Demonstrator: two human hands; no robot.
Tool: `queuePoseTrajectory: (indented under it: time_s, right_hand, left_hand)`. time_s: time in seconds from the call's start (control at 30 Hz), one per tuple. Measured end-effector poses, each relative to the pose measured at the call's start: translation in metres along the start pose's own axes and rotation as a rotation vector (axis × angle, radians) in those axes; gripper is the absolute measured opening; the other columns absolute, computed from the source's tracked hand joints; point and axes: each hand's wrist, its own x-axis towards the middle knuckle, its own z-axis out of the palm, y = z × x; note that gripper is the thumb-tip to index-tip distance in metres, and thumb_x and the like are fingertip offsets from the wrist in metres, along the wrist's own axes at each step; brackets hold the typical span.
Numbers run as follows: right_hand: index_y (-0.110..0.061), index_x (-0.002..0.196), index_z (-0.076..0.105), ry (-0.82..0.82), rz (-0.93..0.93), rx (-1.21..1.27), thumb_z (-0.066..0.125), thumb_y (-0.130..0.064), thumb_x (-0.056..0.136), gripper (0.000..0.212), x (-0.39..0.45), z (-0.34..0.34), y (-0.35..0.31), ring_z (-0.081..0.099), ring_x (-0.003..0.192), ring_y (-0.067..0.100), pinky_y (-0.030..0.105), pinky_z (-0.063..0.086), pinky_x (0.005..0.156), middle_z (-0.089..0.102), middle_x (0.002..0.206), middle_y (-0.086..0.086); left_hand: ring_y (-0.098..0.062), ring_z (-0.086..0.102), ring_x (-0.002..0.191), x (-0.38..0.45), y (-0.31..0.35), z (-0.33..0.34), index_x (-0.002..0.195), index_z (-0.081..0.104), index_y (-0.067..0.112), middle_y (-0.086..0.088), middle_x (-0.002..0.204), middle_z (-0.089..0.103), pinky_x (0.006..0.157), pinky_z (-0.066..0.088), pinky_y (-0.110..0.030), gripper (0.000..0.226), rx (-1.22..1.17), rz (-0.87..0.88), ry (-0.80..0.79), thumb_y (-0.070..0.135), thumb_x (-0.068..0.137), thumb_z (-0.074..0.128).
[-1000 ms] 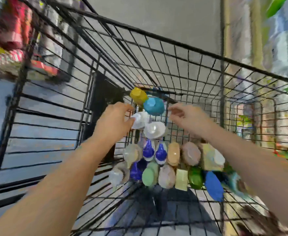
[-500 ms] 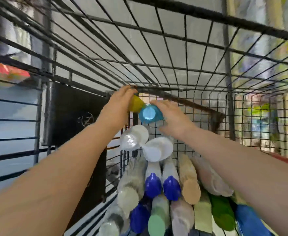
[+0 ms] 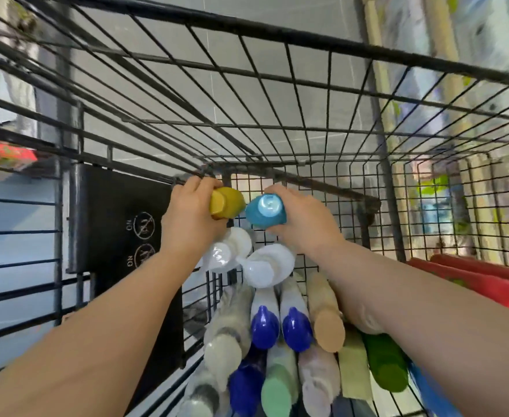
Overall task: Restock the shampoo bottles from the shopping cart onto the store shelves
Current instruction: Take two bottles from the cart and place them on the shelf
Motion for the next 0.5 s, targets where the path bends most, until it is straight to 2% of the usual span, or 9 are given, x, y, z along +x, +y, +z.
queuePoseTrajectory:
  time_s: [0.17, 0.3, 0.33, 0.4, 0.47, 0.5]
  right_hand:
    - [-0.021, 0.124, 0.046, 0.174, 0.059, 0.163, 0.072, -0.017, 0.073, 0.057, -0.042, -0.032, -0.008, 0.050, 0.115, 0.019, 0.033, 0.042, 0.094, 0.056, 0.124, 0.001]
    - [-0.016, 0.121, 0.048, 0.393, 0.040, 0.279, 0.077, -0.016, 0.068, 0.060, -0.090, -0.067, -0.017, 0.055, 0.109, 0.021, 0.026, 0.039, 0.087, 0.061, 0.117, 0.003]
    - [-0.014, 0.122, 0.047, 0.432, 0.046, 0.306, 0.078, -0.016, 0.067, 0.063, -0.105, -0.076, -0.020, 0.055, 0.109, 0.022, 0.027, 0.039, 0.088, 0.061, 0.118, 0.005]
    - [-0.011, 0.122, 0.047, 0.512, 0.057, 0.358, 0.079, -0.014, 0.065, 0.066, -0.132, -0.091, -0.023, 0.054, 0.109, 0.021, 0.031, 0.041, 0.091, 0.059, 0.120, 0.007]
    - [-0.012, 0.118, 0.049, 0.639, 0.038, 0.439, 0.081, -0.012, 0.061, 0.065, -0.167, -0.104, -0.025, 0.053, 0.103, 0.016, 0.029, 0.045, 0.091, 0.059, 0.114, 0.004]
    - [-0.016, 0.115, 0.051, 0.684, 0.018, 0.491, 0.082, -0.011, 0.060, 0.063, -0.183, -0.109, -0.024, 0.052, 0.099, 0.011, 0.021, 0.045, 0.088, 0.059, 0.109, -0.002]
  left_hand:
    - [-0.025, 0.045, 0.111, -0.022, 0.024, -0.034, 0.120, 0.047, 0.013, -0.009, 0.117, 0.054, 0.085, 0.040, -0.036, 0.061, -0.149, 0.071, 0.128, 0.016, 0.066, 0.075]
    - [-0.020, 0.048, 0.105, -0.049, 0.053, -0.072, 0.120, 0.046, 0.013, 0.000, 0.106, 0.050, 0.087, 0.041, -0.030, 0.068, -0.344, 0.196, 0.155, 0.011, 0.061, 0.078]
    - [-0.019, 0.049, 0.102, -0.057, 0.063, -0.080, 0.119, 0.045, 0.014, 0.001, 0.104, 0.049, 0.086, 0.041, -0.024, 0.067, -0.373, 0.229, 0.159, 0.010, 0.061, 0.078]
    - [-0.012, 0.049, 0.092, -0.073, 0.081, -0.096, 0.116, 0.046, 0.015, 0.006, 0.100, 0.049, 0.075, 0.034, 0.000, 0.065, -0.435, 0.288, 0.164, 0.006, 0.060, 0.078]
    - [0.005, 0.050, 0.084, -0.094, 0.101, -0.111, 0.109, 0.044, 0.022, 0.016, 0.094, 0.049, 0.071, 0.032, 0.007, 0.066, -0.541, 0.378, 0.117, 0.006, 0.057, 0.080]
    - [0.010, 0.051, 0.084, -0.103, 0.109, -0.117, 0.103, 0.044, 0.027, 0.019, 0.094, 0.049, 0.074, 0.035, 0.004, 0.063, -0.593, 0.412, 0.086, 0.008, 0.055, 0.079]
